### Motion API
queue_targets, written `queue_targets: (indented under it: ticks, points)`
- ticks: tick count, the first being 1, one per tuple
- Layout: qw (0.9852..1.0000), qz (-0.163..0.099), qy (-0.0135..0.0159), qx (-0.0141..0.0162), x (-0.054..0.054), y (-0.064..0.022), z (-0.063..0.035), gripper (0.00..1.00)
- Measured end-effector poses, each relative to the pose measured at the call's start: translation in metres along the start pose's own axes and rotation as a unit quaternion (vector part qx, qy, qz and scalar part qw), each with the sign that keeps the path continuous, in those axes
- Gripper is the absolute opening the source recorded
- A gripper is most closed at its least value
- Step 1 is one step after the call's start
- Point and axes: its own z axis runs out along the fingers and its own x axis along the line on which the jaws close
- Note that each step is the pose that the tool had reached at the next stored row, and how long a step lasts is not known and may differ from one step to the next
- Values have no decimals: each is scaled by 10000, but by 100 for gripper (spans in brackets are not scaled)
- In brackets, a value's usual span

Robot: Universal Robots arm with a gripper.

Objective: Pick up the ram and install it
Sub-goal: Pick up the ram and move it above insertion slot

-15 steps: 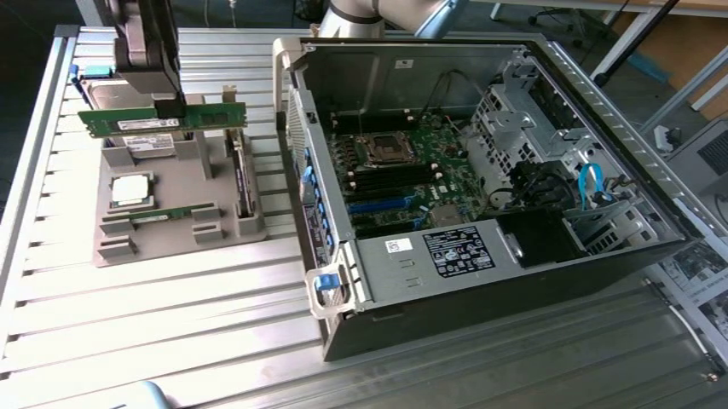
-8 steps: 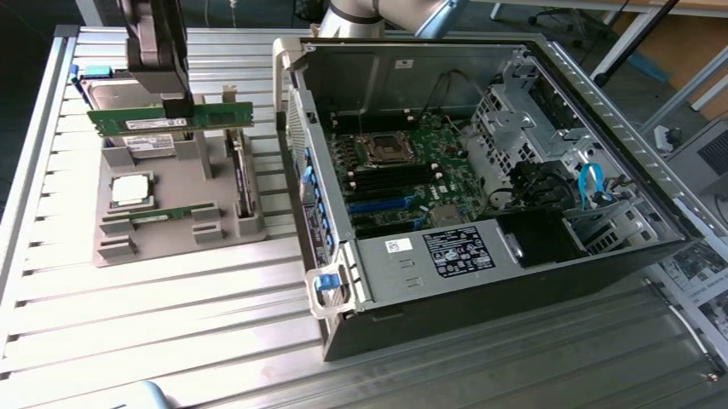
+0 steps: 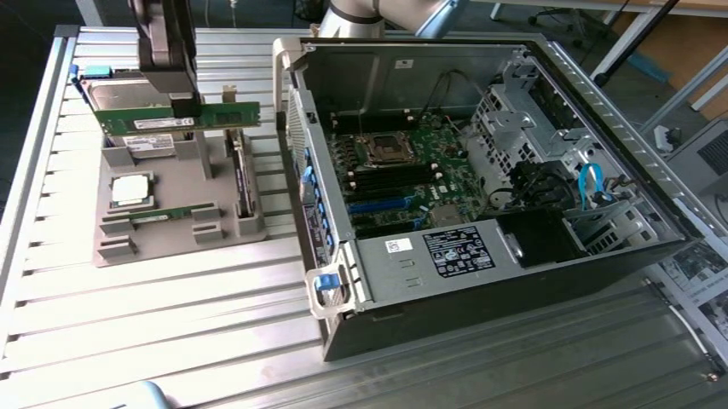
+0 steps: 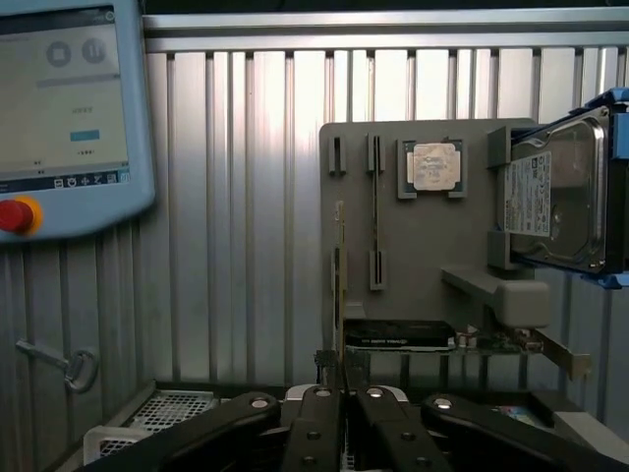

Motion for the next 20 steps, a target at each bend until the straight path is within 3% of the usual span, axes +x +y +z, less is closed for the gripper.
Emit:
queue_targets:
  ticks: [20]
  points:
    - [10000, 0, 0, 0, 2, -238, 3, 12]
